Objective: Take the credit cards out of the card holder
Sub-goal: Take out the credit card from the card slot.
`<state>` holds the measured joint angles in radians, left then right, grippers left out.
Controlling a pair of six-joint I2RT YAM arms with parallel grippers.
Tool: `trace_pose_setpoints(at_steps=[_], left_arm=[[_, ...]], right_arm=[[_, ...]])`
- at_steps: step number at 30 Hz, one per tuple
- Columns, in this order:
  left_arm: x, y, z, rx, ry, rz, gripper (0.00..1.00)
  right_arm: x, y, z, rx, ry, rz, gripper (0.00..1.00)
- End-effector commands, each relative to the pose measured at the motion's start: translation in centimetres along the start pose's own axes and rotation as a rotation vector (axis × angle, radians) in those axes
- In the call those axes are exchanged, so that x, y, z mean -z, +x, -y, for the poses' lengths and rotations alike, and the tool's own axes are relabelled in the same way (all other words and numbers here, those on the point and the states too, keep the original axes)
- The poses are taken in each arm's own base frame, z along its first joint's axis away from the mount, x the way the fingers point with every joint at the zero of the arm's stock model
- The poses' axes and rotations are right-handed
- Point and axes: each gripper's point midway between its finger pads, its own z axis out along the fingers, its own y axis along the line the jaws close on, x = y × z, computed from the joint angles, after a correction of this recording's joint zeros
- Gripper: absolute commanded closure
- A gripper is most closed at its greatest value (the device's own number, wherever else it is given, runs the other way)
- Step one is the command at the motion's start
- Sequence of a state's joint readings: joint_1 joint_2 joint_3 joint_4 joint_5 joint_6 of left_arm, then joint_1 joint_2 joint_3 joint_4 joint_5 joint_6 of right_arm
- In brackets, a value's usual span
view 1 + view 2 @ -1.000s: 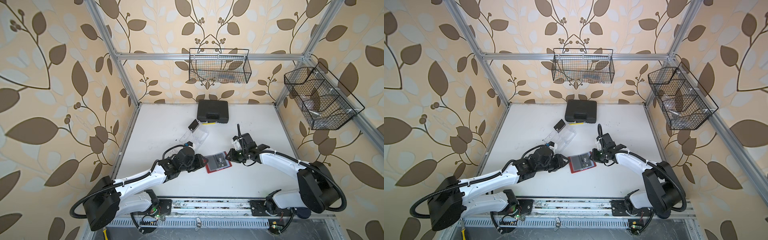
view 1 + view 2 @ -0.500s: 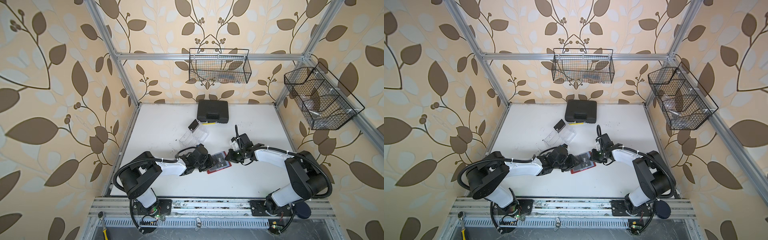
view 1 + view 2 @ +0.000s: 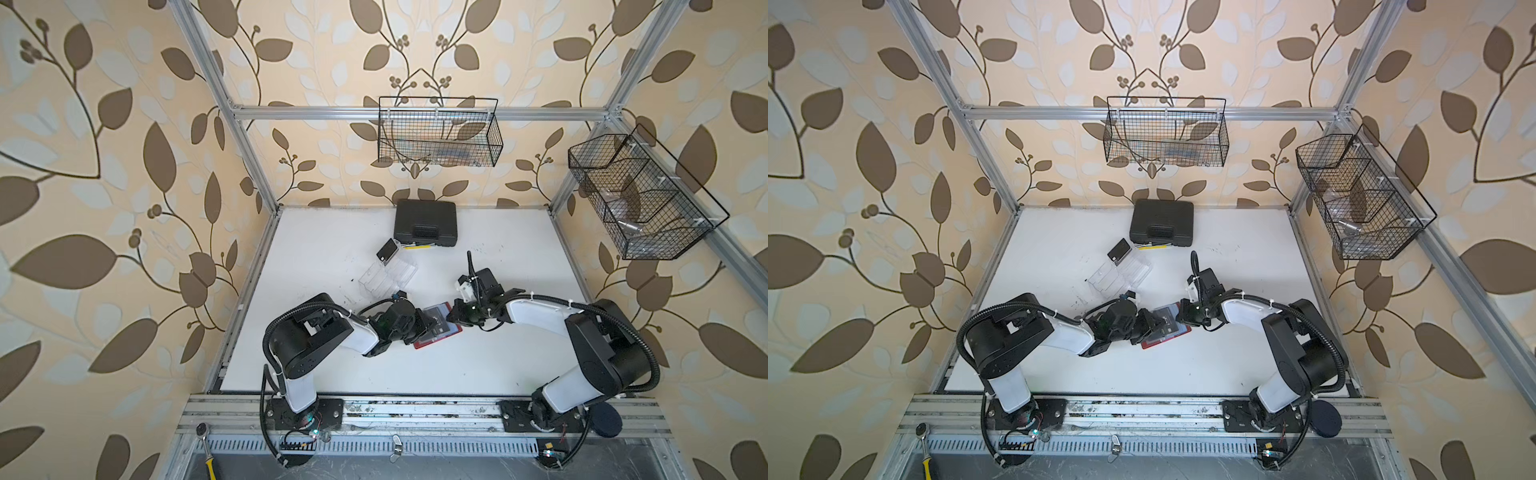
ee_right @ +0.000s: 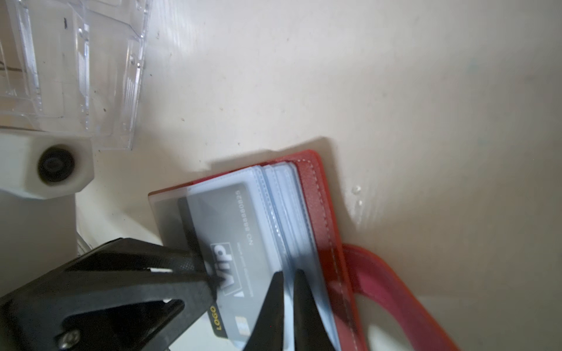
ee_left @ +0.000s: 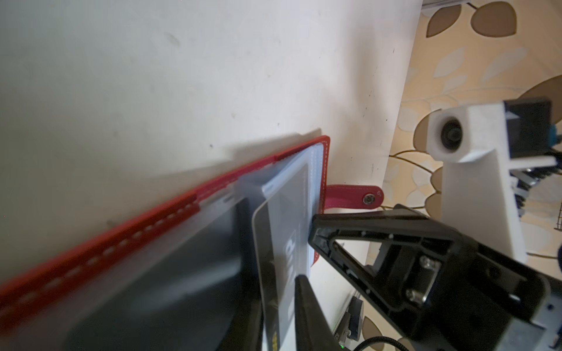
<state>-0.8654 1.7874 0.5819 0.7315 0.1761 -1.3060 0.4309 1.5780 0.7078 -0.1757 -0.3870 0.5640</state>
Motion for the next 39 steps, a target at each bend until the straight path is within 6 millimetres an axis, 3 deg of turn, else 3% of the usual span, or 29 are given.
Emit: trace_pose_setpoints(at_steps=[1,15,20,32,39], left_arm=[[0.1,0.1,-1.5,0.018,-0.027,0.026,0.82],[1.3,0.0,-1.9,0.026,-0.009,0.053,0.86],[1.5,-0.1,-1.8,0.025,-0.004,0.061,1.0],[3.3,0.3,-2.5,-0.007,-0.061,0.046,1.0],[5.6,-0.1,-2.8,-0.048,-0.115,0.048,1.0]], right_arm=[[-0.9,2.4,1.4,-0.021,0.029,-0.075,0.9],[-0.9,2.4,1.7,-0.031,0.036,-0.075,0.91],[-1.0,2.6,1.8,-0.029,0.041,-0.079,0.92],[-1.0,2.7,2.8,-0.044,0.094,-0.081,0.95],[-1.0,2.5,2.9,-0.041,0.095,-0.077,0.95]])
